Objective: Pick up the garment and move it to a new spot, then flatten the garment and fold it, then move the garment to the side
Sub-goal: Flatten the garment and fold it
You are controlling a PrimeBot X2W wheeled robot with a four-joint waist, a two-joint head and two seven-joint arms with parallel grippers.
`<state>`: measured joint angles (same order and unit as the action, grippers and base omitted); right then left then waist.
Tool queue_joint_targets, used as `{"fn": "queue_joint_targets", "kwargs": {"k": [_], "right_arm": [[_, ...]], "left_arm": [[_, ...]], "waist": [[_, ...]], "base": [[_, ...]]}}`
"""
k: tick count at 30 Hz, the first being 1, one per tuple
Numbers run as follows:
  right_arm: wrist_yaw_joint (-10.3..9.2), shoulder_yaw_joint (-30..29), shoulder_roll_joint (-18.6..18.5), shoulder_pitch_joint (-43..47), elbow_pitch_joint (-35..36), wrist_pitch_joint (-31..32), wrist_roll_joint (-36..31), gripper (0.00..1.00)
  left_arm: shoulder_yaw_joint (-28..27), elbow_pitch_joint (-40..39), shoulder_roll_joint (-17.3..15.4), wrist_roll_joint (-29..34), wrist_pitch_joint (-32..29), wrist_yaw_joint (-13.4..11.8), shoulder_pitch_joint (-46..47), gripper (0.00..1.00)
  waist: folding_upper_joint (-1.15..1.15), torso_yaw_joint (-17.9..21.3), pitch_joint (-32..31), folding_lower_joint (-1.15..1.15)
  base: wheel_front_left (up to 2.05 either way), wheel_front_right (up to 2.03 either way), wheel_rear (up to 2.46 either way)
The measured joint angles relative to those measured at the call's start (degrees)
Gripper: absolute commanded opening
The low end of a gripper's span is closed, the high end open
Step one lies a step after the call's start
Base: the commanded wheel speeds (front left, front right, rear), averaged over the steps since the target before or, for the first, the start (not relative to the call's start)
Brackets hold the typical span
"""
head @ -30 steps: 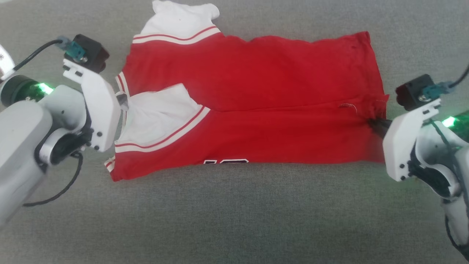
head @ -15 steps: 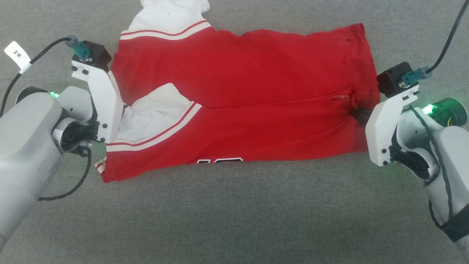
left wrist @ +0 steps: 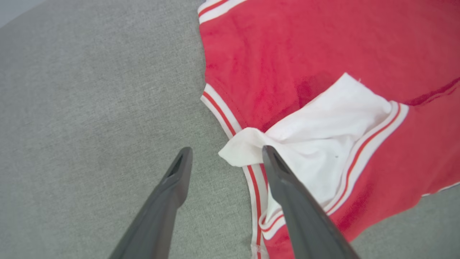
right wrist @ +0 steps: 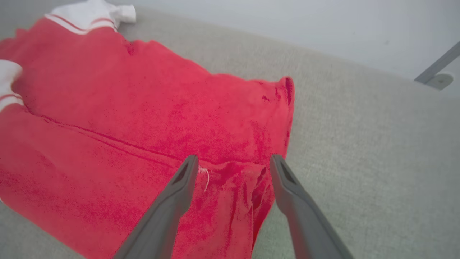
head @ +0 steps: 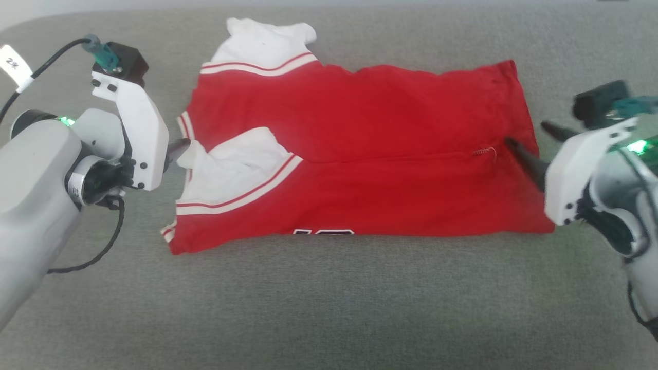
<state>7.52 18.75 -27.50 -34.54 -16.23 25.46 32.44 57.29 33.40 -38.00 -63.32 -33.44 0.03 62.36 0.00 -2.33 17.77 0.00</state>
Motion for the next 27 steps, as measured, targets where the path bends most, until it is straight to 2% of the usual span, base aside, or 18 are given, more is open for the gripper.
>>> {"fn": "queue_joint_targets", "kwargs": {"k": [6, 12, 13, 18, 21, 27], "right_arm": [[-0.02, -8.14, 1.51, 4.83, 5.77, -6.92, -4.97, 1.00], [-0.02, -17.35, 5.58, 9.77, 12.30, -12.93, -10.80, 1.00], [-0.02, -17.35, 5.58, 9.77, 12.30, -12.93, -10.80, 1.00], [-0.02, -23.46, 10.40, 12.83, 17.82, -16.99, -16.59, 1.00], [-0.02, -25.90, 14.01, 14.12, 20.73, -17.94, -18.82, 1.00], [-0.03, -27.55, 17.63, 15.83, 23.32, -18.05, -20.98, 1.00]], "left_arm": [[-0.19, -10.20, -3.85, -1.07, -1.52, -4.57, -4.35, 1.00], [-0.07, -21.50, -8.73, -2.14, -2.78, -9.96, -10.00, 1.00], [-0.07, -21.50, -8.73, -2.14, -2.78, -9.96, -10.00, 1.00], [-0.08, -27.93, -11.98, -3.83, -3.13, -14.07, -14.32, 1.00], [-0.29, -29.55, -12.87, -4.35, -2.49, -15.46, -16.02, 1.00], [-0.75, -28.24, -12.96, -5.52, -1.51, -16.40, -17.90, 1.00]], "waist": [[0.00, -1.34, -1.65, 0.00], [0.00, -1.73, -2.40, 0.00], [0.00, -1.73, -2.40, 0.00], [0.00, -1.12, -2.27, 0.00], [0.00, -0.36, -2.00, 0.00], [0.00, 1.64, -0.76, 0.00]], "base": [[0.00, 0.00, 0.00], [0.00, 0.00, 0.00], [0.00, 0.00, 0.00], [0.00, 0.00, 0.00], [0.00, 0.00, 0.00], [0.00, 0.00, 0.00]]}}
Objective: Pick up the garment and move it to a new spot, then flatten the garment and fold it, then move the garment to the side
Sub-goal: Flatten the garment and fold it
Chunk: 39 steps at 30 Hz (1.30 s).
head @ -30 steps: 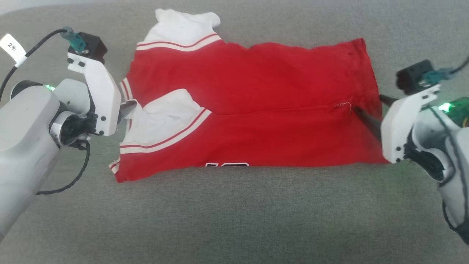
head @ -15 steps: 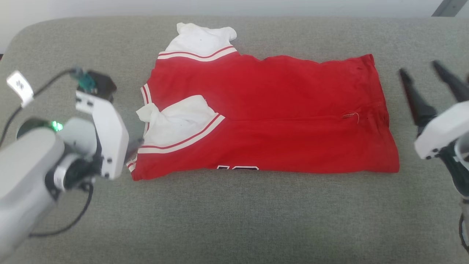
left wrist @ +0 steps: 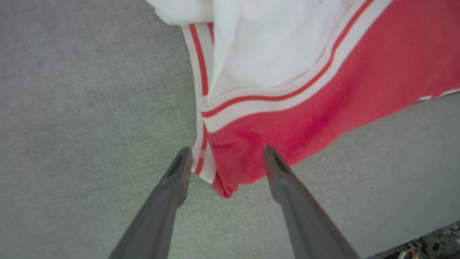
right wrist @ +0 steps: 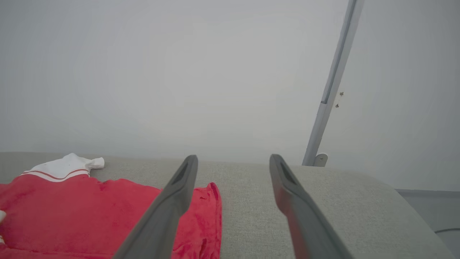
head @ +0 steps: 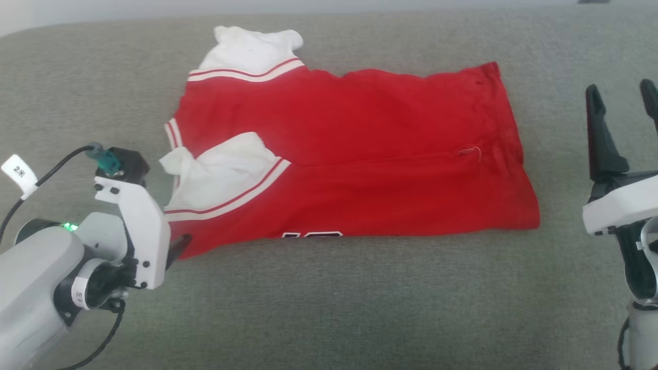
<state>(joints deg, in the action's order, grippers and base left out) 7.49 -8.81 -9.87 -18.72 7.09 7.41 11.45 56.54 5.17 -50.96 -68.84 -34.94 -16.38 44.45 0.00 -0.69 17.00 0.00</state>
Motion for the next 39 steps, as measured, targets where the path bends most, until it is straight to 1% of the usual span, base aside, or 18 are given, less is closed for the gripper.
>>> {"fn": "queue_joint_targets", "kwargs": {"k": [2, 5, 8, 9, 10, 15, 19, 24, 28, 31, 35, 36, 37, 38, 39], "right_arm": [[0.00, -0.29, 0.90, 0.12, 0.41, 0.19, -0.12, 1.00], [0.00, -0.19, 1.90, 0.86, 0.63, 0.63, -0.38, 1.00], [0.00, 0.36, 2.10, 0.92, 0.43, 1.74, -0.16, 1.00], [0.00, 0.77, 2.10, 1.01, 0.35, 2.37, 0.09, 1.00], [0.00, 0.96, 2.12, 1.19, 0.25, 3.01, 0.23, 1.00], [0.00, 2.70, 1.37, 2.16, -1.51, 8.82, 2.82, 1.00], [0.00, 4.16, 0.08, 3.64, -2.58, 16.13, 4.65, 1.00], [0.00, 4.43, -1.35, 4.72, -3.53, 26.19, 6.92, 1.00], [0.00, 3.43, -1.40, 5.19, -3.96, 32.85, 7.33, 1.00], [0.00, 2.97, -1.24, 5.15, -5.37, 36.07, 7.58, 1.00], [0.00, 2.99, -1.09, 3.99, -8.22, 38.65, 7.99, 1.00], [0.00, 3.01, -1.20, 3.55, -9.04, 39.17, 8.02, 0.89], [0.00, 3.13, -1.34, 3.13, -9.72, 39.76, 8.25, 0.44], [0.00, 3.21, -1.44, 2.77, -10.31, 40.03, 8.69, 0.12], [-0.01, 3.25, -1.60, 2.38, -10.84, 40.09, 8.88, 0.00]], "left_arm": [[-0.21, 1.85, 0.42, -0.42, 0.36, 0.07, -0.46, 1.00], [-0.51, 5.23, 1.92, -2.25, 0.75, 0.63, -1.07, 1.00], [-0.67, 8.12, 2.87, -3.31, 0.04, 1.53, -1.04, 0.99], [-0.53, 8.77, 3.09, -3.25, -0.10, 2.25, -0.88, 0.25], [-0.63, 9.59, 3.30, -3.31, -0.10, 2.82, -0.84, 0.00], [-0.85, 12.79, 5.04, -3.71, 0.69, 4.81, -0.49, 0.00], [-0.38, 13.94, 6.09, -3.27, 1.21, 6.06, -0.07, 0.00], [-0.07, 14.70, 7.58, -2.97, 1.79, 6.65, 0.44, 0.00], [0.20, 14.73, 8.66, -2.55, 2.08, 7.15, 0.97, 0.00], [0.32, 14.89, 9.35, -2.19, 2.36, 7.57, 1.36, 0.00], [0.32, 15.44, 10.06, -2.18, 2.86, 8.13, 1.64, 0.00], [0.31, 15.63, 10.28, -2.18, 2.88, 8.26, 1.72, 0.00], [0.32, 15.82, 10.42, -2.18, 3.08, 8.44, 1.78, 0.00], [0.32, 16.08, 10.54, -2.18, 3.14, 8.66, 1.83, 0.00], [0.32, 16.33, 10.68, -2.18, 3.25, 8.83, 1.88, 0.00]], "waist": [[0.00, 0.72, 0.50, 0.00], [0.00, 1.72, 1.26, 0.00], [0.00, 2.55, 1.98, 0.00], [0.00, 2.77, 2.14, 0.00], [0.00, 2.96, 2.26, 0.00], [0.00, 3.25, 2.36, 0.00], [0.00, 2.69, 2.04, 0.00], [0.00, 1.46, 1.85, 0.00], [0.00, 0.30, 2.05, 0.00], [0.00, -0.49, 2.43, 0.00], [0.00, -1.35, 2.92, 0.00], [0.00, -1.54, 2.99, 0.00], [0.00, -1.68, 3.06, 0.00], [0.00, -1.80, 3.12, 0.00], [0.00, -1.91, 3.17, 0.00]], "base": [[0.00, 0.00, 0.00], [0.00, 0.00, 0.00], [0.00, 0.00, 0.00], [0.00, 0.00, 0.00], [0.00, 0.00, 0.00], [0.00, 0.00, 0.00], [0.00, 0.00, 0.00], [0.00, 0.00, 0.00], [0.00, 0.00, 0.00], [0.00, 0.00, 0.00], [0.00, 0.00, 0.00], [0.00, 0.00, 0.00], [0.00, 0.00, 0.00], [0.00, 0.00, 0.00], [0.00, 0.00, 0.00]]}}
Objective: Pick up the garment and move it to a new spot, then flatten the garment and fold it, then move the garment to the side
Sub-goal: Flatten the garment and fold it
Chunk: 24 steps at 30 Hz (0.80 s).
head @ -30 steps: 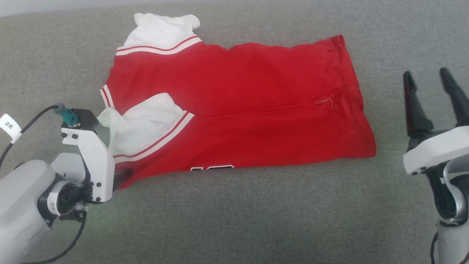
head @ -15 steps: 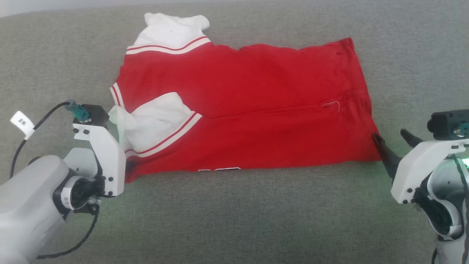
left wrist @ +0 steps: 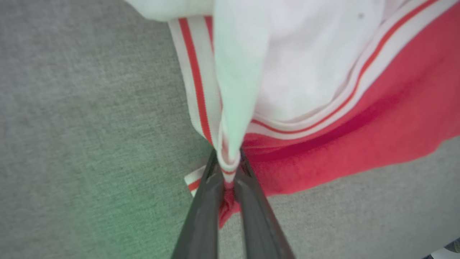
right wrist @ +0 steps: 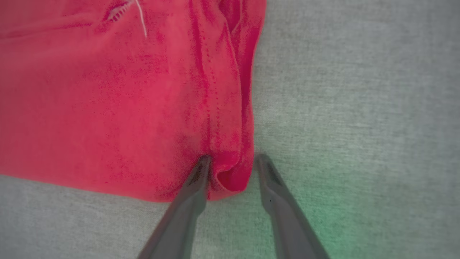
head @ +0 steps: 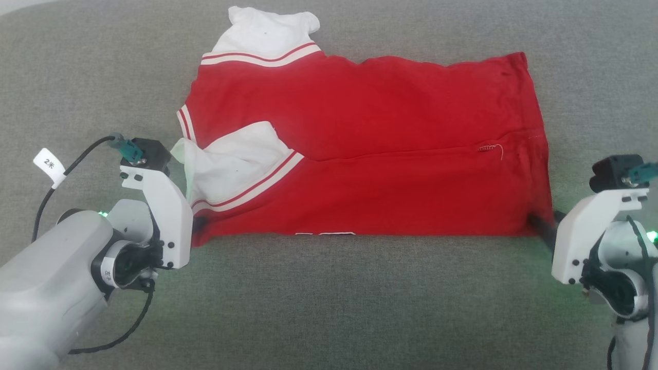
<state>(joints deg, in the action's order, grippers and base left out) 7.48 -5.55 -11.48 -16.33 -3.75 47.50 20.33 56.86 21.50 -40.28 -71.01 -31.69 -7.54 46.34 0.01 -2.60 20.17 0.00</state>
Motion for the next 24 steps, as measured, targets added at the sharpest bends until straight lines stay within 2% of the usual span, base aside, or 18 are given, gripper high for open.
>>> {"fn": "queue_joint_targets", "kwargs": {"k": [8, 14, 18, 24], "right_arm": [[0.01, 1.43, -1.41, -1.92, -2.26, 1.83, 2.24, 0.00], [0.02, 1.60, -2.68, -2.08, -1.18, 5.16, 3.72, 0.00], [0.02, 1.31, -4.24, -0.64, 1.68, 8.83, 5.56, 0.00], [0.02, 0.30, -6.04, 2.94, 8.08, 13.76, 6.45, 0.00]], "left_arm": [[0.00, 1.47, 0.76, -0.02, 0.63, 1.29, 0.10, 0.00], [0.03, 0.56, -0.41, -0.13, -0.03, 1.22, 0.02, 0.00], [0.78, -3.58, -3.07, -0.14, -2.66, -0.63, -0.64, 0.00], [1.20, -12.37, -8.65, -0.29, -5.90, -5.48, -2.49, 0.00]], "waist": [[0.00, -0.32, -0.41, 0.00], [0.00, -0.03, -1.00, 0.00], [0.00, 0.10, -1.69, 0.00], [0.00, -0.02, -2.55, 0.00]], "base": [[0.00, 0.00, 0.00], [0.00, 0.00, 0.00], [0.00, 0.00, 0.00], [0.00, 0.00, 0.00]]}}
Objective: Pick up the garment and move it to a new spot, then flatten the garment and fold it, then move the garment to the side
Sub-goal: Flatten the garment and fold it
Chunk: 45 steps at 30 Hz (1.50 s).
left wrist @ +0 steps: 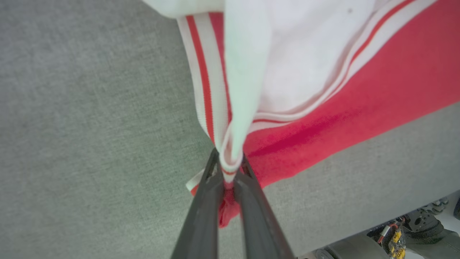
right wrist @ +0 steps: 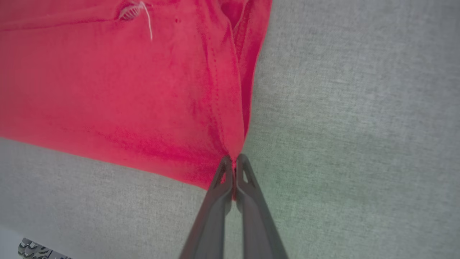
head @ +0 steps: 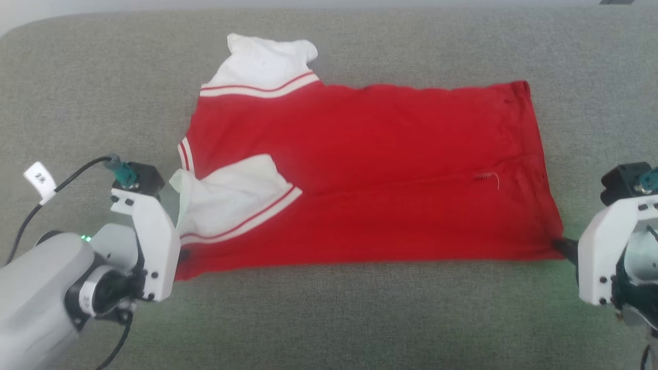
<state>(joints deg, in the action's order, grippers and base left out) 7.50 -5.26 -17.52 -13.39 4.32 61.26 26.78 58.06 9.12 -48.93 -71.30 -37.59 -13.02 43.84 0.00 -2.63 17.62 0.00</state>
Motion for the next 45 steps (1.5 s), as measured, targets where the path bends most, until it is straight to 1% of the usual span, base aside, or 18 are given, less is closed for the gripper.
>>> {"fn": "queue_joint_targets", "kwargs": {"k": [5, 9, 11, 14, 17, 18, 19, 20, 21, 22, 23, 26, 29, 34, 37, 39, 42, 45], "right_arm": [[0.00, -1.49, 0.12, 4.28, 6.02, 4.13, 0.89, 0.00], [0.00, -2.87, 1.49, 7.97, 9.01, 5.77, 0.85, 0.00], [0.00, -3.33, 2.68, 9.17, 9.29, 5.73, 0.56, 0.00], [0.00, -3.07, 3.53, 9.95, 9.00, 4.94, 0.00, 0.00], [0.00, -3.00, 6.06, 9.87, 6.33, 3.71, 0.71, 0.00], [0.00, -2.89, 6.47, 9.73, 5.31, 3.19, 0.66, 0.00], [0.00, -2.69, 6.47, 9.41, 4.33, 2.77, 0.26, 0.00], [0.00, -2.37, 6.41, 9.03, 3.25, 2.23, -0.35, 0.15], [0.01, -1.90, 6.36, 8.61, 2.40, 1.55, -0.75, 0.33], [0.01, -1.63, 6.42, 8.17, 1.25, 1.04, -0.77, 0.85], [0.00, -1.36, 6.41, 7.78, 0.32, 0.47, -0.52, 1.00], [0.04, -0.08, 5.60, 6.78, -1.49, -1.29, -0.49, 1.00], [0.05, 0.86, 4.90, 6.20, -1.96, -2.40, -0.03, 1.00], [0.00, 0.15, 3.26, 6.53, 0.14, -4.39, -0.37, 1.00], [0.00, -0.44, 2.80, 6.69, 2.63, -6.61, -0.18, 1.00], [0.00, -0.40, 2.60, 6.59, 4.49, -8.49, 0.00, 1.00], [0.00, 0.44, 2.56, 5.25, 6.94, -13.04, 0.42, 1.00], [-0.01, 2.23, 2.37, 3.57, 8.51, -18.71, 0.37, 1.00]], "left_arm": [[0.25, -9.23, -4.58, -0.21, -1.92, -5.23, -2.66, 0.00], [0.53, -13.71, -6.33, -0.53, -1.71, -7.80, -5.10, 0.00], [0.53, -14.04, -6.47, -0.80, -1.04, -8.25, -6.03, 0.00], [0.76, -13.19, -6.14, -0.78, -0.21, -8.02, -6.76, 0.00], [0.40, -9.68, -4.10, -2.23, 1.42, -7.22, -7.81, 0.00], [0.46, -8.36, -3.55, -2.41, 1.48, -6.77, -7.97, 0.10], [0.43, -7.05, -3.00, -2.72, 1.54, -6.30, -8.05, 0.28], [0.46, -5.73, -2.46, -2.86, 1.66, -5.68, -8.05, 0.36], [0.40, -4.70, -1.93, -2.92, 1.94, -5.06, -8.05, 0.48], [0.31, -3.59, -1.40, -3.15, 1.98, -4.53, -8.02, 1.00], [0.19, -2.60, -1.01, -3.30, 2.08, -4.12, -7.94, 1.00], [0.10, -1.29, -0.44, -3.44, 1.77, -3.52, -7.20, 1.00], [0.34, -1.76, -1.30, -2.70, 1.12, -4.08, -6.45, 1.00], [-0.14, -6.47, -6.30, -0.68, -0.70, -6.00, -4.42, 1.00], [-0.92, -10.07, -8.88, 0.21, -1.72, -7.16, -2.72, 1.00], [-1.34, -11.61, -10.38, 0.83, -2.22, -7.43, -1.55, 1.00], [-2.41, -12.21, -11.58, 1.54, -2.29, -7.27, 0.47, 1.00], [-3.27, -10.81, -11.36, 3.13, -1.47, -5.76, 2.72, 1.00]], "waist": [[0.00, -0.22, -0.25, 0.00], [0.00, -0.33, 0.02, 0.00], [0.00, -0.31, 0.14, 0.00], [0.00, -0.19, 0.20, 0.00], [0.00, 0.20, 0.12, 0.00], [0.00, 0.32, 0.07, 0.00], [0.00, 0.43, 0.01, 0.00], [0.00, 0.55, -0.03, 0.00], [0.00, 0.65, -0.04, 0.00], [0.00, 0.74, -0.09, 0.00], [0.00, 0.80, -0.19, 0.00], [0.00, 0.85, -0.64, 0.00], [0.00, 0.86, -1.42, 0.00], [0.00, 1.12, -2.99, 0.00], [0.00, 1.75, -3.62, 0.00], [0.00, 2.39, -3.91, 0.00], [0.00, 3.74, -4.15, 0.00], [0.00, 5.51, -4.23, 0.00]], "base": [[0.00, 0.00, 0.00], [0.00, 0.00, 0.00], [0.00, 0.00, 0.00], [0.00, 0.00, 0.00], [0.00, 0.00, 0.00], [0.00, 0.00, 0.00], [0.00, 0.00, 0.00], [0.00, 0.00, 0.00], [0.00, 0.00, 0.00], [0.00, 0.00, 0.00], [0.00, 0.00, 0.00], [0.00, 0.00, 0.00], [0.00, 0.00, 0.00], [0.00, 0.00, 0.00], [0.00, 0.00, 0.00], [0.00, 0.00, 0.00], [0.00, 0.00, 0.00], [0.00, 0.00, 0.00]]}}
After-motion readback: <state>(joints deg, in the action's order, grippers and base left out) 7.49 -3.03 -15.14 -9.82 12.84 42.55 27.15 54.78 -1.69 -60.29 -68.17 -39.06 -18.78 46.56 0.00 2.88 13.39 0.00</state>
